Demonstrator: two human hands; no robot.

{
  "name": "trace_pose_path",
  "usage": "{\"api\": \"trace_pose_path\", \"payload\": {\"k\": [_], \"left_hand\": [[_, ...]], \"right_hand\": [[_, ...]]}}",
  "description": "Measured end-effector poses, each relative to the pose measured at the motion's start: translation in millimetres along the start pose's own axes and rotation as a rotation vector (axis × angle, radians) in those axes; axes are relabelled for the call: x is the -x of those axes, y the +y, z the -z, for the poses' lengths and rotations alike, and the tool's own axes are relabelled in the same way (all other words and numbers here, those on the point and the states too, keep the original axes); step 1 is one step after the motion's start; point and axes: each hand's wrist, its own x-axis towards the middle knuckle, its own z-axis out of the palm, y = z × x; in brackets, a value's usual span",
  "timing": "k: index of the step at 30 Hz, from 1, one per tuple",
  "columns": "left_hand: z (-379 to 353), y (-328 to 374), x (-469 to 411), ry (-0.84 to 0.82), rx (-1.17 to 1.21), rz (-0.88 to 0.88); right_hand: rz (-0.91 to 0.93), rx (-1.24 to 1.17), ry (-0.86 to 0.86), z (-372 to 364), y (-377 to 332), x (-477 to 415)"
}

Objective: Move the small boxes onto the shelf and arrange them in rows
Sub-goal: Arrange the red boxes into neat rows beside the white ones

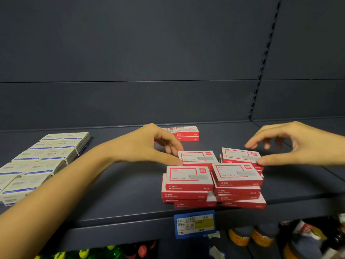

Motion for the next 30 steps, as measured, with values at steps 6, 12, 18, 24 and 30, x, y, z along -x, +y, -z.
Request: {"api": "trace_pose_path", "payload": {"k": [6, 12, 18, 24, 30], "left_hand": [[1.5, 1.6, -4.3, -0.015, -0.051, 0.000], [-3.5, -2.1, -9.1, 0.056, -0.104, 0.030], [7.5, -10.5, -4.1, 0.280, -0.121, 0.044], [24.5, -40.2, -2.0, 0.384, -0.108, 0.156], [22.5, -68.3, -10.2, 0.381, -0.085, 0.240]], "right_hand": [[-0.008, 0.023, -0.017, -2.5, -0.3, 5.7], [-0.012, 0.015, -0.002, -4.7, -0.5, 3.4], [-0.007, -0.112, -0.002, -1.8, 1.9, -7.7], [0.006, -0.205, 0.074, -7.7, 3.7, -42.6], [-0.041, -0.140, -0.019, -29.3, 11.7, -90.2]]}}
